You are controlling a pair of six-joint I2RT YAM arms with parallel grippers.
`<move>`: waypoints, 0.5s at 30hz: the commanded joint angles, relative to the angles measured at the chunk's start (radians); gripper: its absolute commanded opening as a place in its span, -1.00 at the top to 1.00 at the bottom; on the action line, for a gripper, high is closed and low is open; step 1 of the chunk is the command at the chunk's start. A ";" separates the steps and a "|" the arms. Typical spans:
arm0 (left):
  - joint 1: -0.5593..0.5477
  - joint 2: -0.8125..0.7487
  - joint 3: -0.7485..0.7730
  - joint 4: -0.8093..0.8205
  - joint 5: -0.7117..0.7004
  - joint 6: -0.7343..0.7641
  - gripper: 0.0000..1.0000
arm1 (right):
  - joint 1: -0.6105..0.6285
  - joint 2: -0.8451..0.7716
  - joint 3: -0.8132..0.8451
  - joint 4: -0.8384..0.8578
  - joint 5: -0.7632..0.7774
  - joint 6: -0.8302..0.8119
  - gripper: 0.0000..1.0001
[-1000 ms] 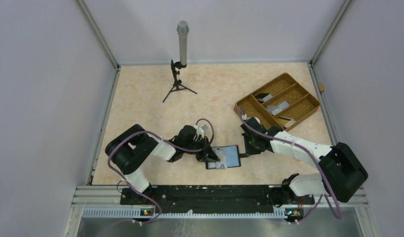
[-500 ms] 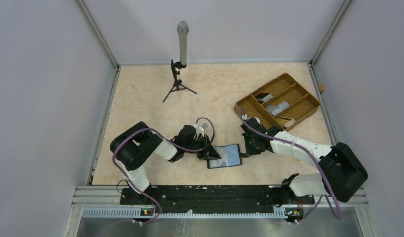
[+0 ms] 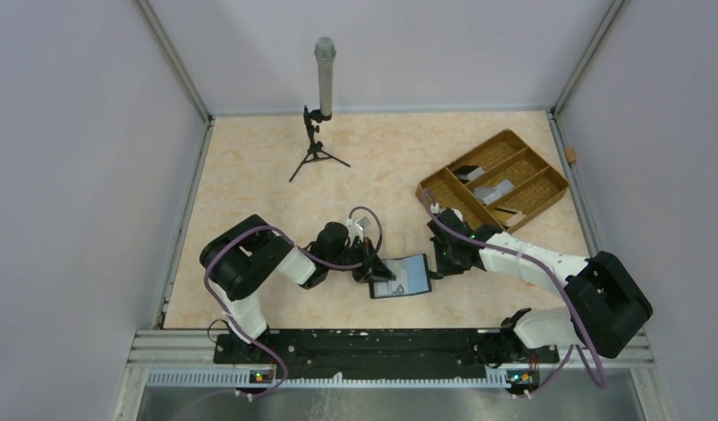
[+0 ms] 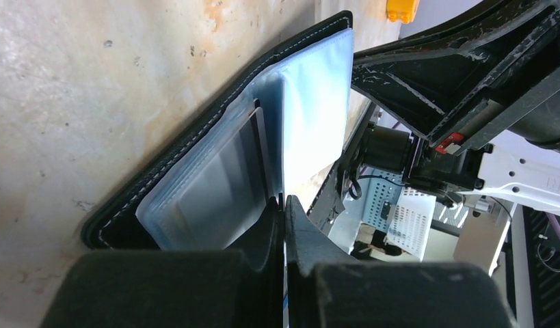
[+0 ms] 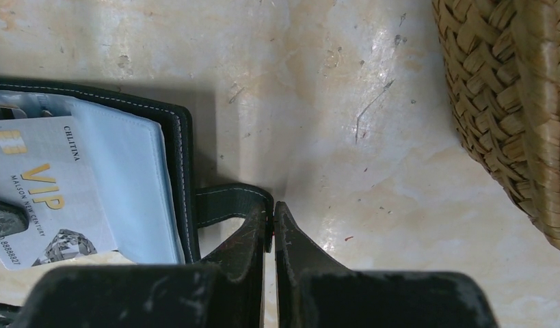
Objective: Put the credit cards into the card holder
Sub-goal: Insert the credit card into the card holder.
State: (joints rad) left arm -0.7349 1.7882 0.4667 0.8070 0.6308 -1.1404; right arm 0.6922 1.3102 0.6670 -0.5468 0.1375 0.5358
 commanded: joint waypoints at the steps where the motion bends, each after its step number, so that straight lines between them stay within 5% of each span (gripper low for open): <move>1: -0.012 0.032 -0.001 0.112 -0.004 -0.025 1.00 | 0.010 0.017 -0.015 0.020 0.004 0.016 1.00; 12: -0.022 0.061 -0.007 0.111 -0.031 -0.043 1.00 | 0.014 -0.019 0.004 -0.013 0.025 0.030 0.99; 15: -0.021 0.055 -0.008 0.074 -0.045 -0.034 1.00 | 0.013 -0.073 0.018 -0.043 0.023 0.040 0.74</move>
State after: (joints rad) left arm -0.7536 1.8469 0.4667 0.8944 0.6247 -1.1847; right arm 0.6971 1.3148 0.6598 -0.5541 0.1505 0.5537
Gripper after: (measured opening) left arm 0.009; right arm 0.073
